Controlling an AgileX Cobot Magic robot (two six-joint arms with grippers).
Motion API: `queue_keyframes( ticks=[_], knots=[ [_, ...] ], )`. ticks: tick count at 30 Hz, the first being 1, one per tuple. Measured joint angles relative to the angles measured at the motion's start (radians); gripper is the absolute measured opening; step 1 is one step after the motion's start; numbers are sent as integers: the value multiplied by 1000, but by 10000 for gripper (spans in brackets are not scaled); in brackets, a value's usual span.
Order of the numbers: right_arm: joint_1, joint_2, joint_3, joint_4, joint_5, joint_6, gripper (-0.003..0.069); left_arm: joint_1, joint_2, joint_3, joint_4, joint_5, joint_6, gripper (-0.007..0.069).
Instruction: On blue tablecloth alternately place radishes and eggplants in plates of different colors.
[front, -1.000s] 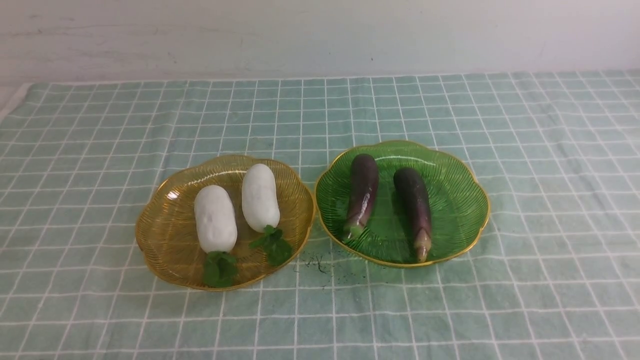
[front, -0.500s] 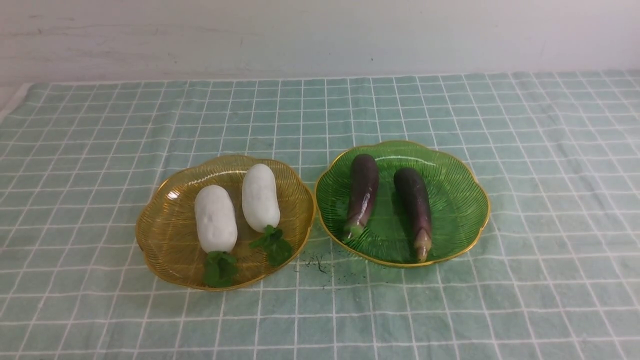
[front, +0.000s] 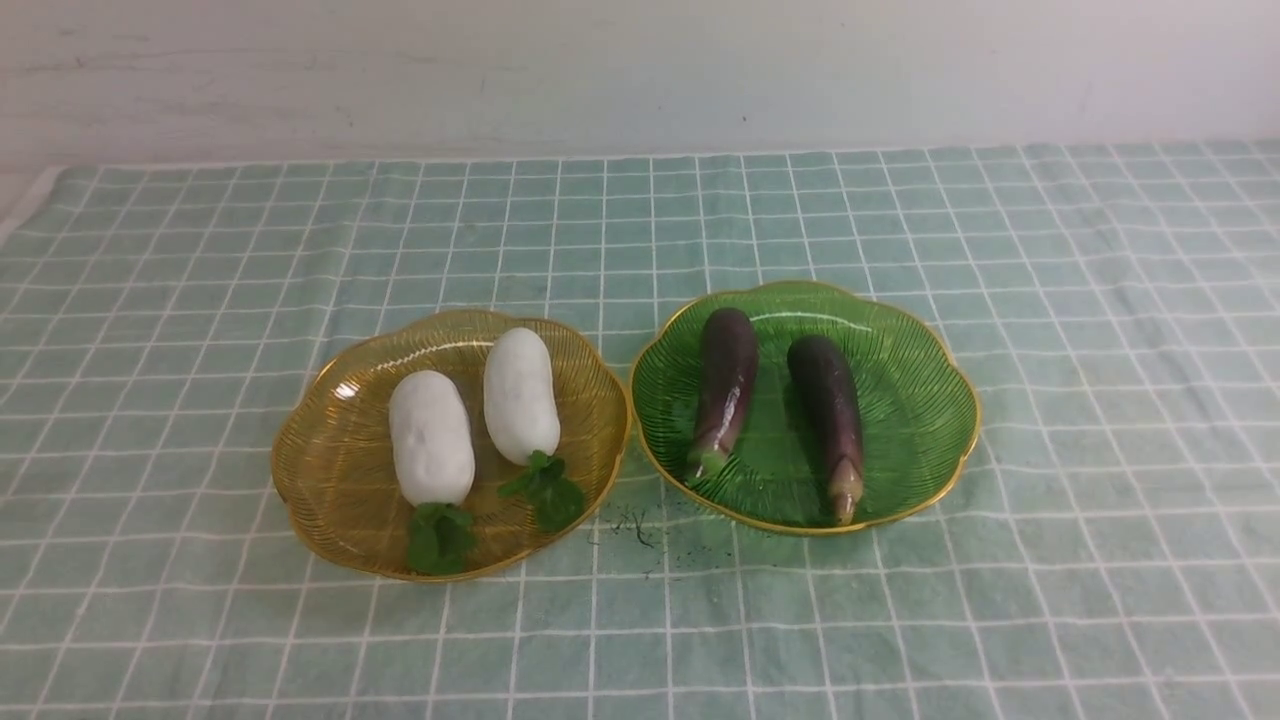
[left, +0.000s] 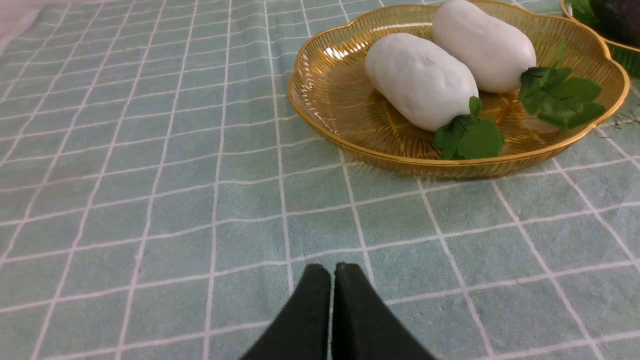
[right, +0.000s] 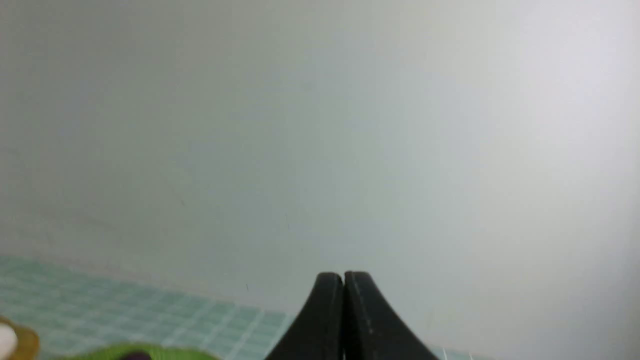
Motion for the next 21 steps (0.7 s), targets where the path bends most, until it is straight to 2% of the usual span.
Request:
queue_keyframes(
  ticks=[3,7,10,21],
  knots=[
    [-67,0,152,-10,26,8,-14,0,0,0,0,0,0,-8],
    [-104,1,264,6,67,48,-14,1,0,0,0,0,0,-8],
    [-111,2,278,20,147,97,-14,1,0,0,0,0,0,-8],
    [-112,2,278,23,149,98,-14,1,0,0,0,0,0,-8]
  ],
)
